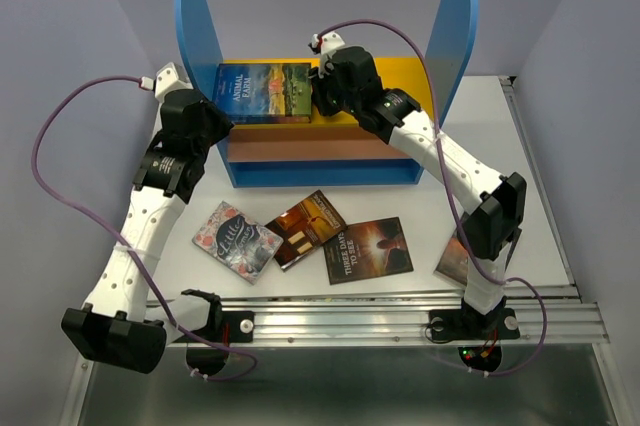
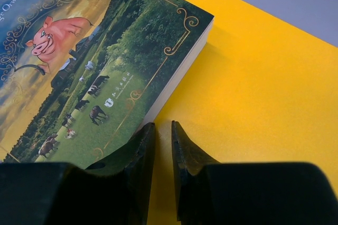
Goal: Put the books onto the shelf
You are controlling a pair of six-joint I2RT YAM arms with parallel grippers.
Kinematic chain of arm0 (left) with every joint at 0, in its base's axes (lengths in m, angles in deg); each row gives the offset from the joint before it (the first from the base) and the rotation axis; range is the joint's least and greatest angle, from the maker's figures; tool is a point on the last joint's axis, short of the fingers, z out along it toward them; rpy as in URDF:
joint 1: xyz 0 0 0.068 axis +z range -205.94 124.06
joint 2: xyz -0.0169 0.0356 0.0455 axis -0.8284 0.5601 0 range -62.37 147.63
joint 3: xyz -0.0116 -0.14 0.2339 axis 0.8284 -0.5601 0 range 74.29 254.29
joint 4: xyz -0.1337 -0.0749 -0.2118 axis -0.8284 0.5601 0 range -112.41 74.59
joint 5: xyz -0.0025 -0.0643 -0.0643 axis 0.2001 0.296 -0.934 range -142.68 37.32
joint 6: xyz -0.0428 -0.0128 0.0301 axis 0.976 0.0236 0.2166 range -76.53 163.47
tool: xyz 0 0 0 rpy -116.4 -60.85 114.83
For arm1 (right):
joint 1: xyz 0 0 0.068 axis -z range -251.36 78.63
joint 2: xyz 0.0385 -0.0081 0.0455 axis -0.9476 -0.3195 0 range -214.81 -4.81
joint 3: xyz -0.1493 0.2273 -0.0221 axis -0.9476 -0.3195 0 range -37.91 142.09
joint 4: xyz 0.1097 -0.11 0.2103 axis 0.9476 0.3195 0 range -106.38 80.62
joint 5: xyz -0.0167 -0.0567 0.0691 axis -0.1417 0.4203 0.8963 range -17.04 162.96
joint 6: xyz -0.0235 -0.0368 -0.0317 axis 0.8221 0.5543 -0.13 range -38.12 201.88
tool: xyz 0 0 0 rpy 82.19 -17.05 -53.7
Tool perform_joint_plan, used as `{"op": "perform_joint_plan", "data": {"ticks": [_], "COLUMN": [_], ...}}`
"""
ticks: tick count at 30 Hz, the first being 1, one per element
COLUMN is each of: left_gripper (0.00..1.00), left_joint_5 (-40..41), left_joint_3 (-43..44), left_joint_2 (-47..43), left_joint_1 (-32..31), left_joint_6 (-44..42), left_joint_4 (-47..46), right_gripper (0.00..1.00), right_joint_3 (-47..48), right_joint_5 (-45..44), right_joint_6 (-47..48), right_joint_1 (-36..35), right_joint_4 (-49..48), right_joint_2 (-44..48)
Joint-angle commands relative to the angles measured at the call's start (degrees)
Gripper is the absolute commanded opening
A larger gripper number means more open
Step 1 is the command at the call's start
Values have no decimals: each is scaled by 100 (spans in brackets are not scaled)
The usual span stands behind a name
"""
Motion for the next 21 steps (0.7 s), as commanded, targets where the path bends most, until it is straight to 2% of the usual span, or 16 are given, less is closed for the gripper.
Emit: {"op": "perform_joint_plan", "data": {"ticks": [1, 11, 15, 17, 19, 21], "left_gripper": [0, 0, 0, 7, 14, 36], "left_joint_5": [30, 65, -136, -330, -594, -786], "left_joint_3": [228, 421, 615, 624, 563, 413], "left_joint_2": [-19, -90, -169, -344, -625, -940], "left_joint_1": [45, 53, 53, 53, 53, 53], "left_joint_6": [-126, -134, -205, -283, -328, -328], "left_joint_4": [-89, -53, -19, -36, -97, -71], "right_gripper": [25, 25, 32, 35, 37, 42], "right_joint_3": [-28, 24, 16, -89, -247, -659], "right_joint_5": [194, 28, -867, -1673, -2124, -2626], "right_joint_6": [39, -48, -206, -268, -329, -444], "right_joint_1": [-181, -181, -181, -181, -181, -181], "right_joint_4": [-246, -246, -238, -238, -238, -238], "right_joint_2": [321, 321, 426, 584, 777, 1224]}}
